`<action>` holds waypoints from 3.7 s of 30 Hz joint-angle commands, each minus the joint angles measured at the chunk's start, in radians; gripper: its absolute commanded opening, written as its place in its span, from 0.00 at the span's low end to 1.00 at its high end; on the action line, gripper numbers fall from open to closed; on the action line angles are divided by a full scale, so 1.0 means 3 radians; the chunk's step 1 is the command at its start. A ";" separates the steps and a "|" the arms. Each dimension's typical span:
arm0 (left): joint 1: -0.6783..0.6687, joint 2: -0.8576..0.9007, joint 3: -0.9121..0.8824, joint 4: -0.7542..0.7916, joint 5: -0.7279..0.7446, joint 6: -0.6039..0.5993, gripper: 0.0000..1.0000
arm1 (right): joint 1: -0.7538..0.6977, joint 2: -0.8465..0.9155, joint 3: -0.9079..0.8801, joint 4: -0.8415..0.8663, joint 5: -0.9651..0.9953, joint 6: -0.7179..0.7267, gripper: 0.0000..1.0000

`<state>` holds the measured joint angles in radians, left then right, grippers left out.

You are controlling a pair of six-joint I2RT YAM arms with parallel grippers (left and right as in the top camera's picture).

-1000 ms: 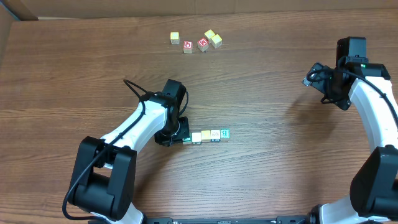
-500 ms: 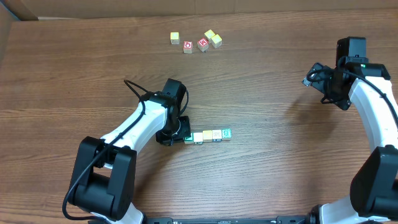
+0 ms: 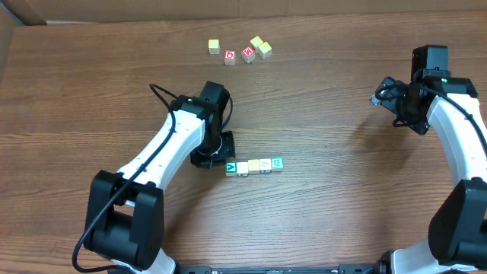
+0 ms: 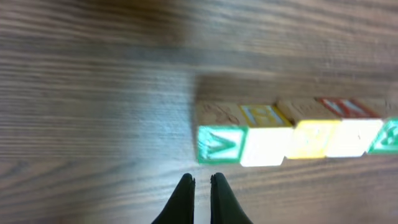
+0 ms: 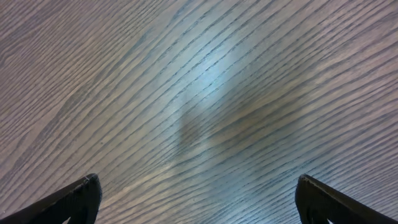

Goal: Flip 5 blocks

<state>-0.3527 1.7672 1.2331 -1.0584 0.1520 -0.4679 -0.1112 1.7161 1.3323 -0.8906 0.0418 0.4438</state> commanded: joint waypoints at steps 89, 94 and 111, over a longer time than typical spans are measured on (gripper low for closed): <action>-0.0952 -0.0189 -0.0118 0.0367 -0.0626 -0.0595 0.04 | -0.0004 -0.0018 0.0043 0.0008 0.0032 -0.0011 1.00; -0.0759 -0.0399 0.0150 0.0181 -0.0591 -0.0595 0.04 | -0.0004 -0.0018 0.0043 0.0008 0.0032 -0.0011 1.00; 0.0183 -0.0711 0.0169 0.0113 -0.0430 -0.0370 0.06 | -0.0004 -0.0018 0.0043 0.0008 0.0032 -0.0011 1.00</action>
<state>-0.3340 1.5665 1.2697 -1.0191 0.0048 -0.6170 -0.1112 1.7161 1.3323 -0.8906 0.0414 0.4442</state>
